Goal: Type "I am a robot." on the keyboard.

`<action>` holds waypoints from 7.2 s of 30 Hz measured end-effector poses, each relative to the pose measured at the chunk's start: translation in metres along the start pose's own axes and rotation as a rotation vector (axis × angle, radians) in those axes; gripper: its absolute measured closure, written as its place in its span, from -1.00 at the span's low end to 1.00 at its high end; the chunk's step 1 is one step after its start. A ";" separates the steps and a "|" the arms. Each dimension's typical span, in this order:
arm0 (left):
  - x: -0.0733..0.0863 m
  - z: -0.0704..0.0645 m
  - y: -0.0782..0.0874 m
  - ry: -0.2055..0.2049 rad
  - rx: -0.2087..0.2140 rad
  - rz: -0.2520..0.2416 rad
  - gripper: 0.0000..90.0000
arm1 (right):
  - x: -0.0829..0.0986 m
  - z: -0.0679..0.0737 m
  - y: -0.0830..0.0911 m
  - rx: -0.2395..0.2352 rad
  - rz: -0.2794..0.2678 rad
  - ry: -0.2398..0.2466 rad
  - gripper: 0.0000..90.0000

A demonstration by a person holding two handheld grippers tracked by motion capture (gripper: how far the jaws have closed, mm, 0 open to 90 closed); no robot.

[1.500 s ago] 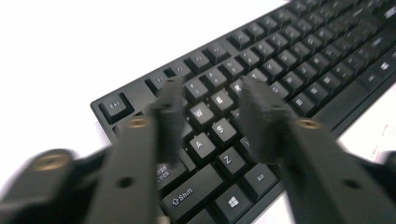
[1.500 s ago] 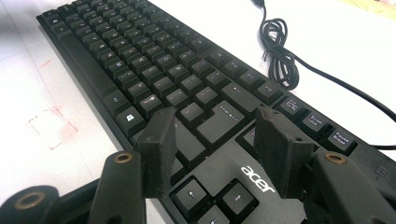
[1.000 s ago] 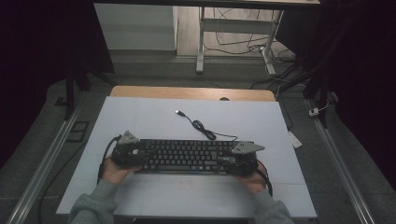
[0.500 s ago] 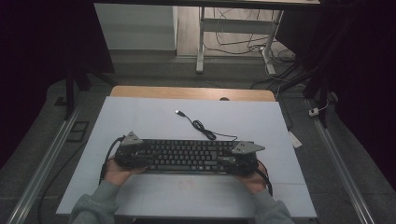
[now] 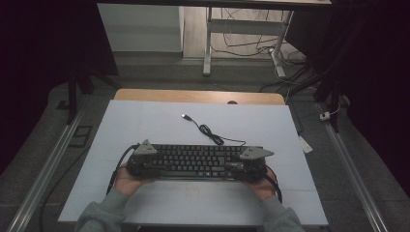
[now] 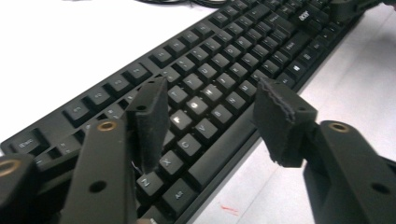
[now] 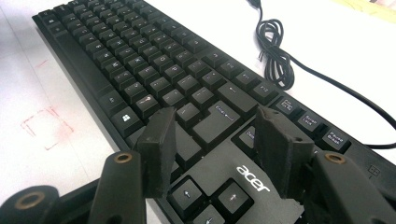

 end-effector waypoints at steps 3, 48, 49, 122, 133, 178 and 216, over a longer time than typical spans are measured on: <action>0.002 -0.004 -0.003 -0.017 0.012 0.014 0.30 | -0.001 0.000 0.000 0.003 -0.005 -0.003 0.09; 0.022 -0.018 -0.041 -0.120 -0.010 0.124 0.98 | -0.001 0.002 0.000 -0.006 -0.011 0.008 0.08; 0.020 -0.017 -0.039 -0.117 -0.011 0.109 0.98 | -0.001 0.002 0.000 -0.007 -0.010 0.008 0.08; 0.002 0.031 -0.033 -0.001 -0.086 0.060 0.98 | -0.001 0.003 -0.001 -0.003 -0.001 0.016 0.07; 0.003 0.037 -0.045 0.017 -0.106 0.071 0.98 | 0.000 0.003 -0.001 0.002 0.004 0.017 0.06; 0.009 0.032 0.007 0.108 -0.085 -0.004 -0.19 | 0.000 0.001 0.002 -0.002 -0.010 0.023 0.07; 0.014 0.034 -0.003 0.098 -0.095 0.043 -0.26 | -0.029 0.021 -0.018 -0.047 0.003 0.021 0.43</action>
Point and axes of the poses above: each handheld gripper's, and its own axes: y roughly backward along the jaws, x roughly out of its underside, z roughly to its left, the point moved 9 cm from there along -y, roughly forward along the jaws, and after that the axes turned 2 degrees about y, right-handed, at the moved point
